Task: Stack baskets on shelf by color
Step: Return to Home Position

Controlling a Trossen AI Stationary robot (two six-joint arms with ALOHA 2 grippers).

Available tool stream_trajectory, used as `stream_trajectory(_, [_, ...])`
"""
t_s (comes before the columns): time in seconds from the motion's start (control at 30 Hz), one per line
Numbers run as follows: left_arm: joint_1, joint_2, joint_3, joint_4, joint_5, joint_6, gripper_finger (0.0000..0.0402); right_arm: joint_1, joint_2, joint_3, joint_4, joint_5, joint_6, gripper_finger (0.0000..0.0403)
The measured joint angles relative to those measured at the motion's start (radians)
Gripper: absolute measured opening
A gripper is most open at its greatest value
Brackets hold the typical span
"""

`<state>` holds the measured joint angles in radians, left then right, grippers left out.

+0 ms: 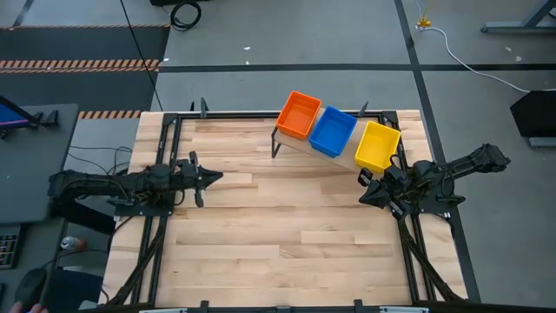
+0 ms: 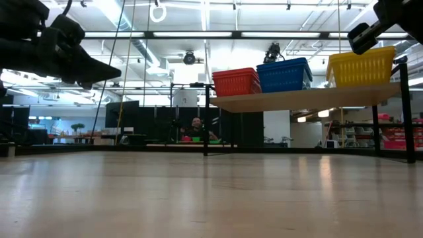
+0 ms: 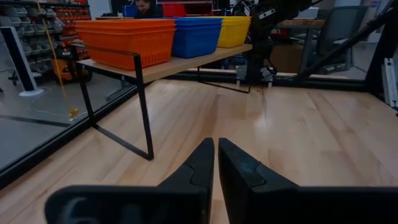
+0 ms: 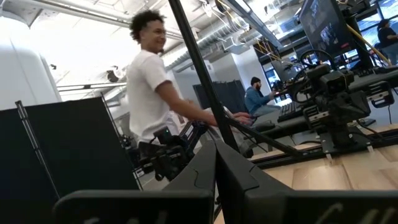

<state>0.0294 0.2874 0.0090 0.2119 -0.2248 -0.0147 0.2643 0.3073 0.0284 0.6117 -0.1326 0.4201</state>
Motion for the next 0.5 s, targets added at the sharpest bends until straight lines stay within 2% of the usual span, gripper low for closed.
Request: stream_trajectory(0.5, [-0.001,0.000,0.000,0.000,0.001,0.000,0.0023,0.000,0.000,0.000,0.000,0.000,0.000,0.0012])
